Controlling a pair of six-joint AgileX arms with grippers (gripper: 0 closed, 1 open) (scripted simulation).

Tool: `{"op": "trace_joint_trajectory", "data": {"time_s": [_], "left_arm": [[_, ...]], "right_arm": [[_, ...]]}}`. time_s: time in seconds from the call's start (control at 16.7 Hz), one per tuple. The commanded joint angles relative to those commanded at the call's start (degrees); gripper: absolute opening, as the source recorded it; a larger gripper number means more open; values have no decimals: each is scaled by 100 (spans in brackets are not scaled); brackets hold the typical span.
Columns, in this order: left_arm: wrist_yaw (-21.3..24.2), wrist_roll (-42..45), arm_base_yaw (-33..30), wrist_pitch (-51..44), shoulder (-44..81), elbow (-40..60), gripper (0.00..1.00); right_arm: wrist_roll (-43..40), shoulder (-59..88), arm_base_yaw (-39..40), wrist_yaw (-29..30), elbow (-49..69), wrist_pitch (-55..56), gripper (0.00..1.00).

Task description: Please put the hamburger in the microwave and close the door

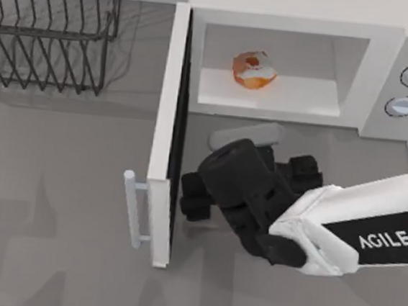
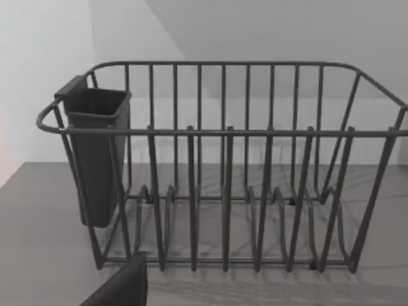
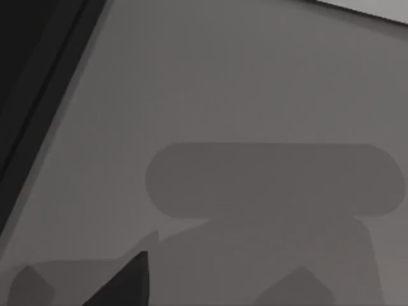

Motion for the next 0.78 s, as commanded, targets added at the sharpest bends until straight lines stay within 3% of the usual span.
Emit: {"op": "trace_joint_trajectory", "data": {"time_s": [0.78], "left_arm": [[0,0,0,0,0,0,100]], "right_arm": [[-13,-574,-47,31,482,-582,100]]}}
